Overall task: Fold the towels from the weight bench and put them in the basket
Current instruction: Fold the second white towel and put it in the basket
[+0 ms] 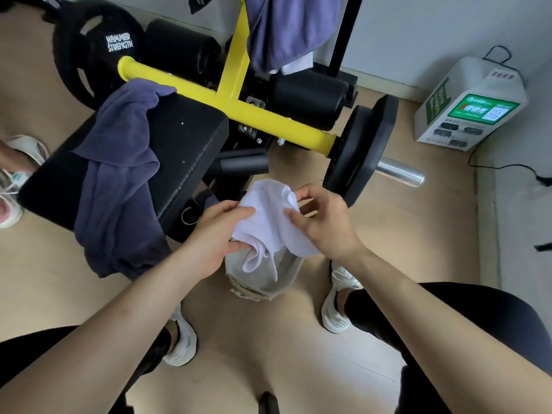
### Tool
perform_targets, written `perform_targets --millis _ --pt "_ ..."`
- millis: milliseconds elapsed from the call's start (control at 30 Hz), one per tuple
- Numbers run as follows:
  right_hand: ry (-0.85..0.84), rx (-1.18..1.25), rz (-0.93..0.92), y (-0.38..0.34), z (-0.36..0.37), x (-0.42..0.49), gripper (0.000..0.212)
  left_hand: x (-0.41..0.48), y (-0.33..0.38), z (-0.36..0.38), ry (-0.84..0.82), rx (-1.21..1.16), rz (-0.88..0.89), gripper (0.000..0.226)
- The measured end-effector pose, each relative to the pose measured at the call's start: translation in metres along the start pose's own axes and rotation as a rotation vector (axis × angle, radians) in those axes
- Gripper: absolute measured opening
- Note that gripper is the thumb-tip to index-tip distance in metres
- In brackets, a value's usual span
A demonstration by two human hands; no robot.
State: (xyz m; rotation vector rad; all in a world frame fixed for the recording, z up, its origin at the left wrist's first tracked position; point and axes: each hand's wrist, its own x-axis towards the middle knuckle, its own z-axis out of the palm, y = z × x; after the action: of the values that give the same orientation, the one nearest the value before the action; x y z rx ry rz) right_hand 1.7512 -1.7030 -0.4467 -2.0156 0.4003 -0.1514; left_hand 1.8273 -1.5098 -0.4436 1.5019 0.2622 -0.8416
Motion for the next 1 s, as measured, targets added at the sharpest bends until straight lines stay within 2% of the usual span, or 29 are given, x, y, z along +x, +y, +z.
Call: perform_targets --millis 167,300,367,467,567,633,700,767,800,867,900,1000 --pt "-0.102 0.081 -0.003 -0.009 0.019 -0.014 0.016 -0.007 0.003 0.008 -0.028 -0.076 0.001 0.03" --pt "-0.106 0.031 -0.001 -0.011 0.022 -0.017 0.05 -0.013 0.004 0.011 -0.086 -0.111 0.005 0.03" --pt "-0.102 -0.037 0.005 -0.009 0.023 -0.017 0.056 -0.016 0.004 0.011 -0.146 -0.096 0.018 0.032" --pt "-0.037 0.004 -0.003 -0.007 0.018 -0.014 0.037 -0.017 0.008 0.007 -0.169 -0.037 0.063 0.031" --pt "-0.014 0.162 0.009 -0.005 0.01 -0.005 0.017 -0.019 0.011 0.003 -0.149 0.041 0.139 0.026" --pt "-0.039 0.29 0.05 -0.003 0.004 0.001 0.017 -0.019 0.012 -0.001 -0.056 0.111 0.256 0.017" --pt "-0.101 0.407 0.082 -0.003 -0.003 0.004 0.016 -0.015 0.009 -0.005 0.115 0.216 0.411 0.015" --pt "-0.182 0.503 0.09 -0.004 -0.01 0.005 0.014 -0.007 0.005 -0.007 0.237 0.297 0.465 0.042" --pt "-0.215 0.556 0.095 -0.005 -0.013 0.006 0.015 -0.005 0.004 -0.008 0.229 0.274 0.435 0.059" --pt "-0.239 0.674 0.121 -0.008 -0.017 0.006 0.021 -0.001 0.002 -0.007 0.112 0.13 0.314 0.089" --pt "-0.233 0.72 0.142 -0.01 -0.019 0.006 0.026 -0.002 0.001 -0.006 0.047 0.062 0.253 0.092" --pt "-0.175 0.735 0.187 -0.015 -0.022 0.007 0.033 -0.004 -0.001 -0.003 -0.07 0.013 0.175 0.074"
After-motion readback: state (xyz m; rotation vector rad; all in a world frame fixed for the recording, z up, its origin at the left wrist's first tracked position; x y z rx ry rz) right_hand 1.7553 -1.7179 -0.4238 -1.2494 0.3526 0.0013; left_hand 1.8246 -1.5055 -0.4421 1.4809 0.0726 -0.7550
